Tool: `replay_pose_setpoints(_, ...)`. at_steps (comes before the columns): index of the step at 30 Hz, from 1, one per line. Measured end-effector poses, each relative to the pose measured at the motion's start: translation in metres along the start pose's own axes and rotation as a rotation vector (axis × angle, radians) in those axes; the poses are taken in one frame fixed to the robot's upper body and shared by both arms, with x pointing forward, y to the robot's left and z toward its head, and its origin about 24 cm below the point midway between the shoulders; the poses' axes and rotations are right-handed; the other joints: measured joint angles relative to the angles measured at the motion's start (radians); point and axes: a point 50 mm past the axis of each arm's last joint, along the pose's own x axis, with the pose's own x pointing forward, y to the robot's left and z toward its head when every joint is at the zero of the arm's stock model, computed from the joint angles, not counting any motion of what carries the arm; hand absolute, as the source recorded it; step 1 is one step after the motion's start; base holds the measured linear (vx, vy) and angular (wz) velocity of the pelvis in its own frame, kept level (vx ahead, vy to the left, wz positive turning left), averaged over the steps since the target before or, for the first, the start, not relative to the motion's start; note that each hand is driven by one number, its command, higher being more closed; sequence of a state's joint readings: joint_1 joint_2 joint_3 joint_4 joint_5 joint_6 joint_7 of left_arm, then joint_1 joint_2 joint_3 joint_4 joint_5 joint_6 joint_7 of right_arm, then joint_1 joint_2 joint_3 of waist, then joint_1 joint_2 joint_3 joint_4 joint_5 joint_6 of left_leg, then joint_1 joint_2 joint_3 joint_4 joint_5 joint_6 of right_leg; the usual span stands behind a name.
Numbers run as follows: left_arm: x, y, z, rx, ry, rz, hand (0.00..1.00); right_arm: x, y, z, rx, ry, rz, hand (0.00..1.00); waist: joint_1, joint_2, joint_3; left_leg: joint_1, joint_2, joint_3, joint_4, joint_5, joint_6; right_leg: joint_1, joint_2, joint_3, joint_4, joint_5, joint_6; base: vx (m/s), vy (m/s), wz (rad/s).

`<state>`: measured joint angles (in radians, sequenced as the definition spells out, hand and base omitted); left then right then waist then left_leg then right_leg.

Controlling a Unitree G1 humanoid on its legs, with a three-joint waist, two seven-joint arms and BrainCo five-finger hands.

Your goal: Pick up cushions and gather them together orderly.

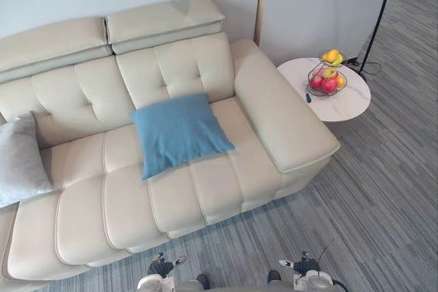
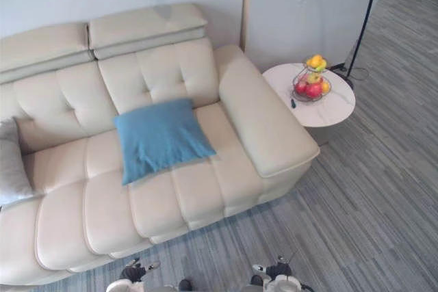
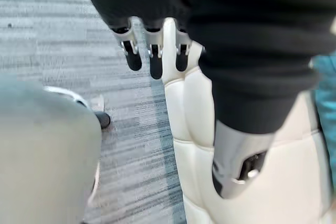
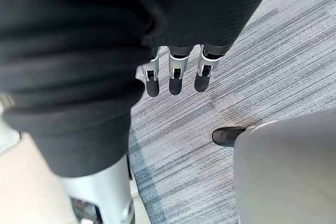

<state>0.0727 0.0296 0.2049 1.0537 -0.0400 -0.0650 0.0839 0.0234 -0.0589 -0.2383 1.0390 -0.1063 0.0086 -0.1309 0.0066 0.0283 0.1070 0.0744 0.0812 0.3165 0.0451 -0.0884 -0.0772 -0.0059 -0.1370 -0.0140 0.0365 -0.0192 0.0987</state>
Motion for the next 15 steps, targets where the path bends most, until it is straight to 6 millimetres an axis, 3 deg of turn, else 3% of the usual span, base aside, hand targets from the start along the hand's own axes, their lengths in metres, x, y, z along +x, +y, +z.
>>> replay_pose_setpoints(4, 0.001, 0.0, 0.001, -0.012, 0.001, 0.003, 0.0, -0.001, 0.007, 0.001, 0.019, 0.0, 0.016, 0.0, 0.002, -0.015, 0.005, 0.013, 0.038, 0.142, 0.018, -0.031, -0.02, -0.074, 0.05, 0.054, 0.007, 0.055, -0.037, -0.05, -0.028, -1.18)
replay_pose_setpoints(5, 0.001, 0.0, 0.002, -0.008, 0.0, 0.003, 0.0, 0.0, 0.007, 0.003, 0.019, -0.005, 0.017, 0.0, 0.002, -0.018, 0.006, 0.004, 0.053, 0.189, 0.031, -0.051, -0.018, -0.096, 0.062, -0.015, -0.012, 0.083, -0.062, -0.08, -0.086, -1.5)
replay_pose_setpoints(6, 0.001, 0.002, 0.003, -0.002, -0.002, 0.007, 0.0, 0.001, 0.007, 0.009, 0.021, -0.018, 0.017, 0.0, 0.004, -0.021, 0.006, -0.007, 0.069, 0.247, 0.038, -0.061, -0.022, -0.108, 0.052, -0.143, -0.027, 0.062, -0.128, -0.06, -0.085, -1.44)
replay_pose_setpoints(8, 0.002, 0.001, 0.005, 0.008, -0.002, 0.003, 0.0, 0.002, 0.002, 0.011, 0.047, -0.018, 0.0, 0.0, -0.006, -0.005, 0.016, -0.002, 0.095, 0.327, 0.051, -0.054, -0.033, -0.134, 0.002, -0.402, 0.034, 0.031, -0.175, -0.02, -0.049, -1.3)
replay_pose_setpoints(9, 0.001, 0.003, 0.003, 0.011, 0.003, 0.009, 0.0, 0.002, 0.001, 0.009, 0.06, -0.015, -0.004, 0.0, -0.006, -0.008, 0.015, 0.004, 0.102, 0.366, 0.065, -0.054, -0.035, -0.138, -0.025, -0.522, 0.062, 0.028, -0.179, 0.07, -0.051, -1.12)
replay_pose_setpoints(10, 0.002, 0.005, 0.005, 0.015, -0.002, 0.012, 0.0, 0.002, 0.001, 0.009, 0.064, -0.013, -0.005, 0.0, -0.006, -0.011, 0.014, 0.005, 0.099, 0.367, 0.065, -0.052, -0.038, -0.143, -0.03, -0.551, 0.068, 0.039, -0.163, 0.1, -0.078, -0.85)
replay_pose_setpoints(11, 0.003, 0.006, 0.011, 0.025, -0.016, 0.013, 0.0, 0.002, -0.001, 0.008, 0.067, -0.011, -0.008, 0.0, -0.009, -0.013, 0.013, 0.007, 0.104, 0.352, 0.066, -0.048, -0.044, -0.152, -0.019, -0.532, 0.071, 0.043, -0.122, 0.1, -0.132, -0.67)
replay_pose_setpoints(13, 0.004, 0.003, 0.014, 0.037, -0.024, 0.002, 0.0, 0.003, -0.004, 0.01, 0.07, -0.016, -0.018, 0.0, -0.01, -0.002, 0.02, 0.012, 0.13, 0.352, 0.112, -0.045, -0.049, -0.169, -0.006, -0.491, 0.112, 0.006, -0.118, 0.08, -0.171, -0.56)
replay_pose_setpoints(15, 0.004, 0.003, 0.012, 0.039, -0.018, 0.002, 0.0, 0.003, -0.007, 0.008, 0.09, -0.012, -0.027, 0.0, -0.01, 0.0, 0.028, -0.042, 0.217, 0.301, 0.367, -0.052, -0.05, -0.156, 0.006, -0.444, 0.148, -0.051, -0.124, 0.07, -0.206, -0.55)
